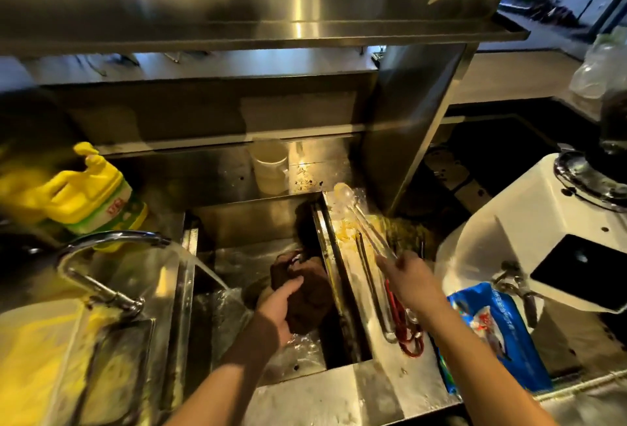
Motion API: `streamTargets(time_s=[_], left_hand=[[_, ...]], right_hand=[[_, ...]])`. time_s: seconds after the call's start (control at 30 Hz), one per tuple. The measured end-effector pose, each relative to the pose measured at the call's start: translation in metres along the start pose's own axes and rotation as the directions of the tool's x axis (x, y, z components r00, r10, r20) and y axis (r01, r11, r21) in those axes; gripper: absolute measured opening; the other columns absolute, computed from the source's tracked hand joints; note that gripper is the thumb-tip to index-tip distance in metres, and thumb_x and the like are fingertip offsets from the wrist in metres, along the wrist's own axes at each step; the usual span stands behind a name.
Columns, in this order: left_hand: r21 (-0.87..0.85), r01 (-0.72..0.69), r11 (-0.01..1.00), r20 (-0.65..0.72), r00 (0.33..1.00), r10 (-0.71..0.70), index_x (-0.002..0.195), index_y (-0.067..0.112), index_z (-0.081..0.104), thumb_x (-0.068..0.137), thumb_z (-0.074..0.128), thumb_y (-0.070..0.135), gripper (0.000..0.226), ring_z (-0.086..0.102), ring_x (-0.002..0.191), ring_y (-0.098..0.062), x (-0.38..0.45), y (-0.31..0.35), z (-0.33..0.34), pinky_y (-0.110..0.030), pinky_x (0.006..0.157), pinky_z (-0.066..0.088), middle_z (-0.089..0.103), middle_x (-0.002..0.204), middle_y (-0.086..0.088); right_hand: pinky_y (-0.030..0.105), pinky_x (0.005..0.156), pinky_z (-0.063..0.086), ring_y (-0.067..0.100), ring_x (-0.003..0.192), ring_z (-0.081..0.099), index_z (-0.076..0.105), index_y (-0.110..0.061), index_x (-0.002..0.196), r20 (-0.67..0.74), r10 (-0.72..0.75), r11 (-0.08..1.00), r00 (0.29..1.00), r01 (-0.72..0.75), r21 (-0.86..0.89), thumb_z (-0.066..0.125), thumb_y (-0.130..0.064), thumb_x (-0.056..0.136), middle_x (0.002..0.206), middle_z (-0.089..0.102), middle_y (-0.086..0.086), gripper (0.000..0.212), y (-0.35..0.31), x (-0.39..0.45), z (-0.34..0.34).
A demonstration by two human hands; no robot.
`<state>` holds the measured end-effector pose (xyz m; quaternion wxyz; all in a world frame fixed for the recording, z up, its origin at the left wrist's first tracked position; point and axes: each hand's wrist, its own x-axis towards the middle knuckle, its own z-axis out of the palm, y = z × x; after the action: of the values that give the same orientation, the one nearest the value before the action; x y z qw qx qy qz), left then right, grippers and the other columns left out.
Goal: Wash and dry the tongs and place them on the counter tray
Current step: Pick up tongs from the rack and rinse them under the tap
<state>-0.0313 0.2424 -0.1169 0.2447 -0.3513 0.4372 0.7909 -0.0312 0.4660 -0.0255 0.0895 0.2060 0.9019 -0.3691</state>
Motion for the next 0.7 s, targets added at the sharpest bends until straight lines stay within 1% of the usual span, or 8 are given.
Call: streamTargets(time_s=[0.1, 0.17, 0.23, 0.3, 0.4, 0.53, 0.6, 0.7], left_hand=[[-0.04, 0.007, 0.999, -0.073, 0.997, -0.01, 0.092, 0.007, 0.064, 0.093, 0.055, 0.024, 0.019, 0.064, 0.07, -0.031, -0.004, 0.014, -0.032, -0.035, 0.064, 0.054, 0.07, 0.074, -0.016], [-0.03, -0.064, 0.998, -0.084, 0.995, 0.061, 0.091, 0.005, 0.061, 0.094, 0.047, 0.022, 0.023, 0.065, 0.062, -0.026, -0.005, 0.024, -0.055, -0.028, 0.056, 0.054, 0.07, 0.061, -0.01], [-0.077, -0.129, 0.989, -0.084, 0.989, 0.123, 0.101, 0.001, 0.061, 0.096, 0.042, 0.019, 0.027, 0.068, 0.069, -0.025, -0.006, 0.032, -0.075, -0.027, 0.058, 0.055, 0.071, 0.077, -0.014], [-0.13, -0.203, 0.971, -0.101, 0.976, 0.191, 0.11, 0.001, 0.062, 0.097, 0.042, 0.016, 0.028, 0.065, 0.084, -0.029, -0.009, 0.04, -0.092, -0.035, 0.071, 0.054, 0.066, 0.096, -0.018], [-0.184, -0.317, 0.931, -0.069, 0.948, 0.309, 0.089, 0.003, 0.064, 0.099, 0.035, 0.013, 0.032, 0.061, 0.075, -0.027, -0.015, 0.054, -0.115, -0.037, 0.072, 0.05, 0.057, 0.084, -0.018], [-0.154, -0.327, 0.933, -0.208, 0.933, 0.293, 0.115, 0.007, 0.062, 0.092, 0.05, 0.014, 0.027, 0.063, 0.092, -0.034, -0.022, 0.076, -0.135, -0.049, 0.093, 0.049, 0.063, 0.103, -0.018], [-0.146, -0.292, 0.945, -0.25, 0.935, 0.25, 0.096, 0.006, 0.068, 0.087, 0.056, 0.012, 0.016, 0.067, 0.078, -0.03, -0.023, 0.085, -0.143, -0.043, 0.081, 0.055, 0.066, 0.091, -0.015], [-0.163, -0.214, 0.963, -0.273, 0.948, 0.165, 0.07, 0.011, 0.058, 0.086, 0.052, 0.018, 0.018, 0.06, 0.053, -0.023, -0.019, 0.097, -0.151, -0.029, 0.055, 0.052, 0.054, 0.071, -0.009]], right_hand=[[0.032, 0.054, 0.048, 0.021, 0.061, 0.062, 0.055, -0.003, 0.103, 0.27, 0.074, 0.831, 0.96, -0.208, 0.515, 0.071, -0.029, 0.09, 0.081, 0.063, 0.01, 0.034, -0.021, -0.012, 0.03], [0.032, 0.057, 0.051, 0.022, 0.06, 0.062, 0.058, -0.005, 0.111, 0.455, 0.052, 0.654, 0.889, -0.374, 0.657, 0.074, -0.019, 0.085, 0.083, 0.067, 0.012, 0.033, -0.031, -0.022, 0.051], [0.034, 0.065, 0.056, 0.022, 0.066, 0.065, 0.064, -0.002, 0.115, 0.63, -0.043, 0.568, 0.776, -0.5, 0.654, 0.073, -0.016, 0.081, 0.088, 0.07, 0.014, 0.038, -0.043, -0.03, 0.067], [0.033, 0.067, 0.061, 0.022, 0.07, 0.068, 0.065, 0.0, 0.118, 0.718, -0.082, 0.57, 0.691, -0.558, 0.602, 0.07, -0.015, 0.085, 0.098, 0.068, 0.017, 0.036, -0.055, -0.036, 0.082], [0.033, 0.062, 0.061, 0.023, 0.069, 0.07, 0.062, 0.004, 0.118, 0.77, -0.071, 0.592, 0.634, -0.594, 0.544, 0.072, -0.016, 0.081, 0.088, 0.069, 0.019, 0.043, -0.073, -0.044, 0.107], [0.038, 0.066, 0.061, 0.025, 0.07, 0.068, 0.061, 0.001, 0.104, 0.804, -0.103, 0.662, 0.586, -0.562, 0.495, 0.067, -0.018, 0.088, 0.077, 0.069, 0.015, 0.026, -0.087, -0.053, 0.129], [0.036, 0.06, 0.058, 0.023, 0.069, 0.067, 0.064, 0.001, 0.104, 0.822, -0.129, 0.71, 0.555, -0.527, 0.467, 0.063, -0.022, 0.087, 0.086, 0.07, 0.015, 0.028, -0.094, -0.059, 0.137], [0.027, 0.047, 0.049, 0.016, 0.055, 0.058, 0.062, -0.005, 0.115, 0.816, -0.09, 0.842, 0.572, -0.393, 0.368, 0.056, -0.025, 0.087, 0.097, 0.074, 0.009, 0.035, -0.103, -0.069, 0.144]])
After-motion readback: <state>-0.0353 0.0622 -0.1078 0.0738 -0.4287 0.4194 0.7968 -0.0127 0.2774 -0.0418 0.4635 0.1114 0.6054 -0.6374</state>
